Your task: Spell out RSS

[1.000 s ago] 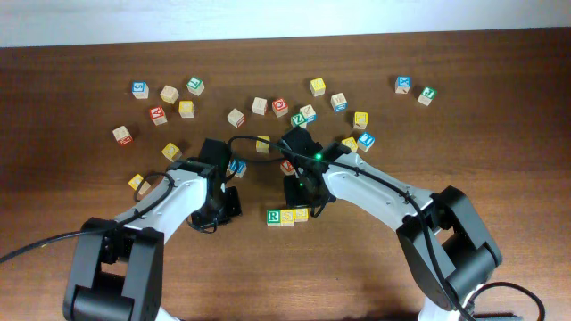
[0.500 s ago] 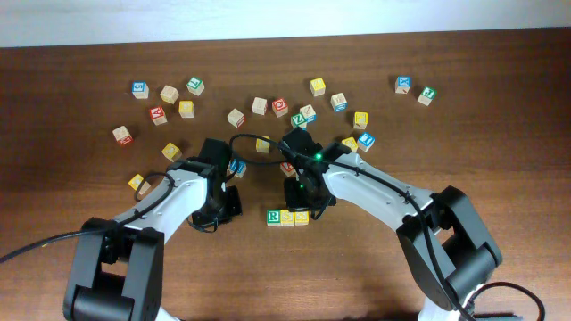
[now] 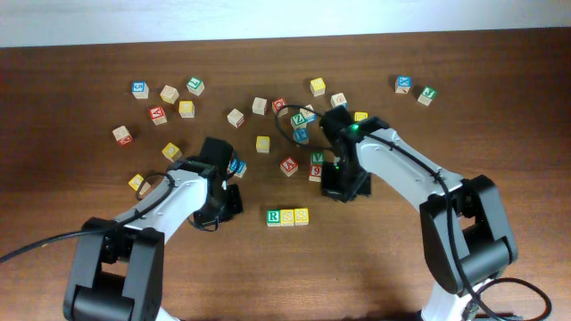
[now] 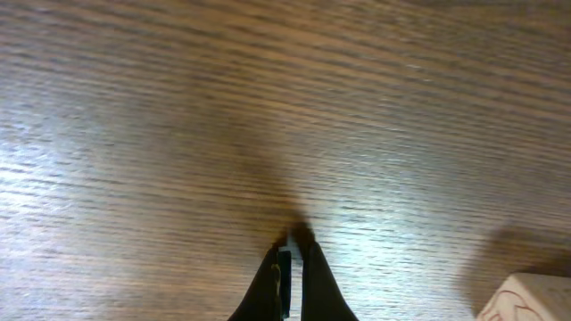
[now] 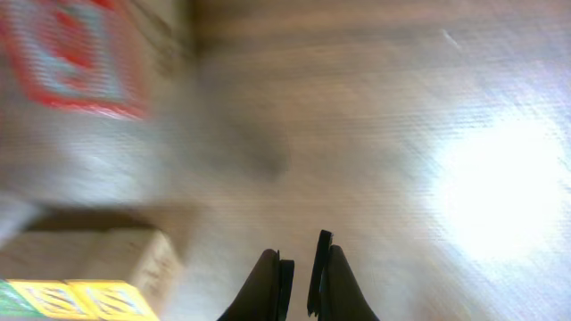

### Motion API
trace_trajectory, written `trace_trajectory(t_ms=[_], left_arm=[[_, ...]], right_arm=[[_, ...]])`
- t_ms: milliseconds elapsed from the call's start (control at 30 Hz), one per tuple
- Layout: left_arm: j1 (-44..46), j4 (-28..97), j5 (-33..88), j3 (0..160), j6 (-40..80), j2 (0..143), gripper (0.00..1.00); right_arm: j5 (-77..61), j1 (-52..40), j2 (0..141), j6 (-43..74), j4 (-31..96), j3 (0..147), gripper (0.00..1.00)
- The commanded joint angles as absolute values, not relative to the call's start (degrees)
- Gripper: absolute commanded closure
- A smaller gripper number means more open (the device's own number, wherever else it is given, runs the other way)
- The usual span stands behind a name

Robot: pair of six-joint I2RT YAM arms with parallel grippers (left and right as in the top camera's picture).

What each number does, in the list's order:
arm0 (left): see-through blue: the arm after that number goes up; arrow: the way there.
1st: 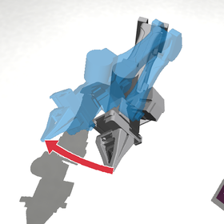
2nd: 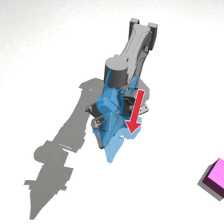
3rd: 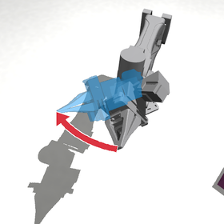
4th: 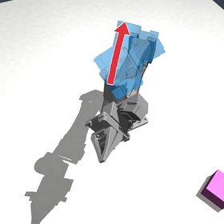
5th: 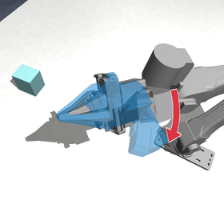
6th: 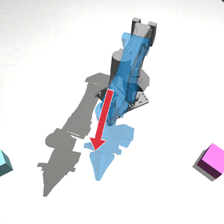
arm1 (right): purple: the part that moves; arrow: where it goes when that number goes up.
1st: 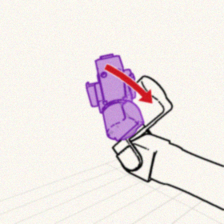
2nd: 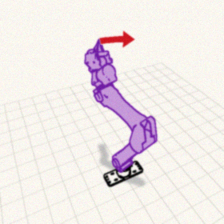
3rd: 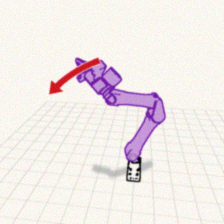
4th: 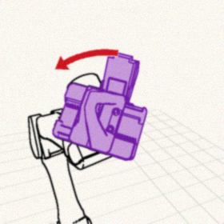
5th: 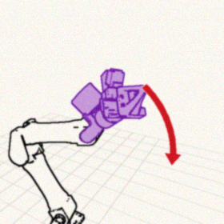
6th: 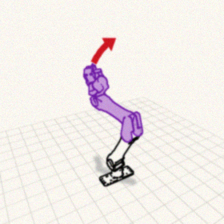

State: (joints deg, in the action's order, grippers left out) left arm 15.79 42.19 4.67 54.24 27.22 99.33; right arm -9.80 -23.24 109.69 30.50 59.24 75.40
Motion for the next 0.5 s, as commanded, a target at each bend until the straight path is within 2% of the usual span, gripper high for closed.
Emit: trace_trajectory(t_ms=[0,167,300,467], left_arm=[[19.0,39.66,8.58,55.11,27.55,99.81,1.0],[22.74,37.69,10.28,55.11,30.3,101.56,1.0],[23.27,36.64,13.72,55.11,30.33,101.58,1.0],[23.27,36.47,15.73,55.11,30.33,101.58,1.0]], right_arm=[[-10.39,-24.73,110.0,28.8,60.69,74.91,0.95],[-12.21,-30.39,110.0,32.42,53.63,70.76,0.95],[-19.35,-30.81,110.0,32.4,49.21,70.76,0.95],[-20.53,-30.81,110.0,32.4,49.3,70.63,0.95]])
